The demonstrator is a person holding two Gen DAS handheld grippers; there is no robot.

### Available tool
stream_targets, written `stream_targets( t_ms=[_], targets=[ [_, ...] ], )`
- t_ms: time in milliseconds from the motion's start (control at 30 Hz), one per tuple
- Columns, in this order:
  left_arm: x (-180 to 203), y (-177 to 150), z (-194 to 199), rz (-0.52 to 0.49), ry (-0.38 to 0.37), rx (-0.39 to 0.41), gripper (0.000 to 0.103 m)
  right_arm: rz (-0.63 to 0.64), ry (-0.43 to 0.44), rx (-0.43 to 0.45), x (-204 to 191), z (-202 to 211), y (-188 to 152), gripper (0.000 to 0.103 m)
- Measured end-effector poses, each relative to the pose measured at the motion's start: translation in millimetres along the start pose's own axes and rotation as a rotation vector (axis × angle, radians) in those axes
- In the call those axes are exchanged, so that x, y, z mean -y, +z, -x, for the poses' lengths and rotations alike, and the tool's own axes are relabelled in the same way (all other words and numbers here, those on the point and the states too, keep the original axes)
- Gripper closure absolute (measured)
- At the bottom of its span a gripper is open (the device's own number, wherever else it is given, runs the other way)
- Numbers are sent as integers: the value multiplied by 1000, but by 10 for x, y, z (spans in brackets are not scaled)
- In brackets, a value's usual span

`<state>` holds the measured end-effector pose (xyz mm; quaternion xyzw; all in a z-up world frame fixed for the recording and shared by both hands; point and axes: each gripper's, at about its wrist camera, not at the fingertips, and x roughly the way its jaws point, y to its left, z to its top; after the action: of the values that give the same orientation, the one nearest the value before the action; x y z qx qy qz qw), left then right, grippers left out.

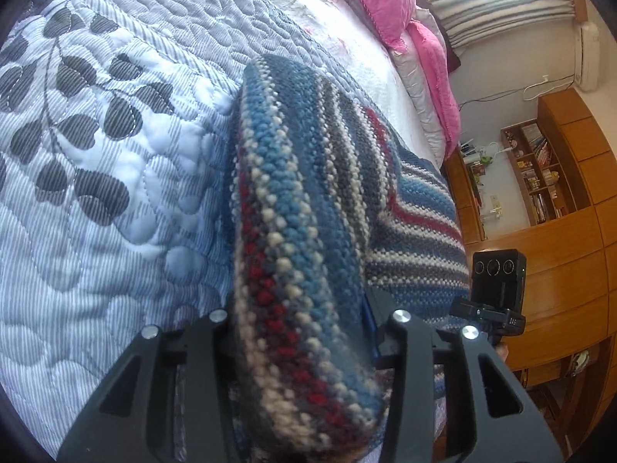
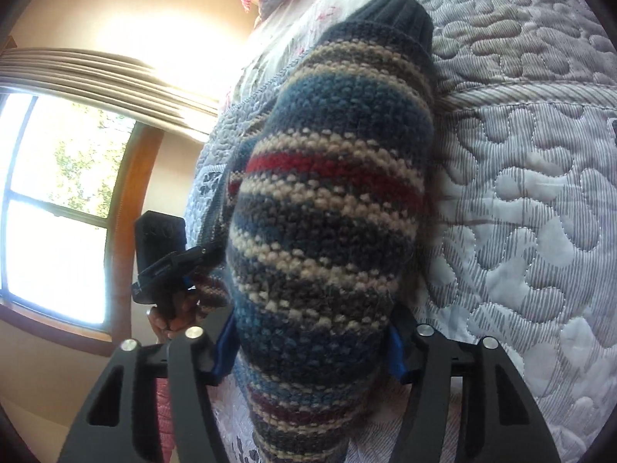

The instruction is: Fold small clothes

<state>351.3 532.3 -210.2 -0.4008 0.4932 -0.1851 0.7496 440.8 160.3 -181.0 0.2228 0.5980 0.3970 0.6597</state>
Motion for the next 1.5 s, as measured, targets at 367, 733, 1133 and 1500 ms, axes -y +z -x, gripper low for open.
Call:
stream_targets(
  t_ms=[367, 733, 1133, 1500],
  targets=[
    [781, -577, -42, -12, -179, -20, 67, 140, -33, 33, -316, 987, -534, 47],
    [1666, -1804, -685, -96, -167, -125, 67, 82, -152, 55, 264, 2087, -1628, 47],
    [1545, -1993, -1007, -211, 72, -102, 54, -60, -206, 118, 909, 1857, -2092, 39],
    [1872, -2399, -456, -251, 193, 13, 46, -60, -230, 139, 599, 2090, -2847, 26]
  ],
)
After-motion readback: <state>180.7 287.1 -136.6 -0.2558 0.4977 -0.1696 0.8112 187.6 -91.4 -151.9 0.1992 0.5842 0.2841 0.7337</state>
